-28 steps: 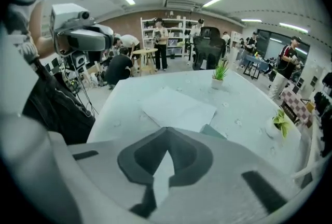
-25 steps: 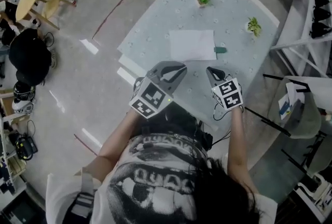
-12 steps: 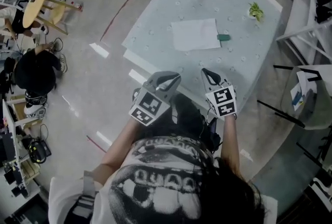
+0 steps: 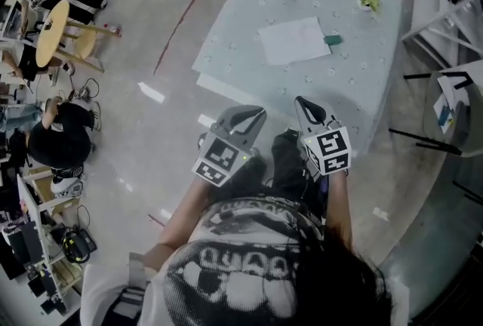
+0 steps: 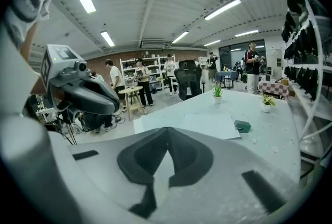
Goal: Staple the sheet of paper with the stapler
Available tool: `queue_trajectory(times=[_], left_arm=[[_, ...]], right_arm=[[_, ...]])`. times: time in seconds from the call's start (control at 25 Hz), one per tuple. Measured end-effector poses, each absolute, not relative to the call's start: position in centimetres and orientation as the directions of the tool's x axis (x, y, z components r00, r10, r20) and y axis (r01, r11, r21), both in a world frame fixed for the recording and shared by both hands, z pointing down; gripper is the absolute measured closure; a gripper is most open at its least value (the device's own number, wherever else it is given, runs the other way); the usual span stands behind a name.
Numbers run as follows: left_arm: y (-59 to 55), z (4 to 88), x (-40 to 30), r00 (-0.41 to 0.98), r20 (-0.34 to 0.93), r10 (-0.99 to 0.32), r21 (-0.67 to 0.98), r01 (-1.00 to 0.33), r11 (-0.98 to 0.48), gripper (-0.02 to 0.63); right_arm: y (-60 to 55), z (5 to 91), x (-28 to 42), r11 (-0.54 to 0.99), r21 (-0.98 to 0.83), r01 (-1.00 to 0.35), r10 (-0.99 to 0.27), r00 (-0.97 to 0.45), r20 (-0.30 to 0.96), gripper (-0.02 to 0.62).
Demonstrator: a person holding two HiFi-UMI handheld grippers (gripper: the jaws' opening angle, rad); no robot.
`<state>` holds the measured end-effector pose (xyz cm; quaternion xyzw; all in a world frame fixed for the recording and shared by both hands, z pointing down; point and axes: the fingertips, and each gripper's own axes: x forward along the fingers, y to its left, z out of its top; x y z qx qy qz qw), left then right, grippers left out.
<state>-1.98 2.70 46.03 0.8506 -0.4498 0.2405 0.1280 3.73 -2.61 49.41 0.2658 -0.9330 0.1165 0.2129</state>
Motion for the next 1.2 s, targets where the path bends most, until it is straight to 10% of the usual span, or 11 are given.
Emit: queue_trajectory(times=[1.2], left_arm=[[17.8, 44.7, -5.6, 0.566, 0.405, -0.718, -0.012, -0.782, -0.624, 0.594]], right_arm=[[15.9, 45.3, -0.7, 0.811, -0.052, -0.582, -0.524, -0.765, 0.375, 0.598]])
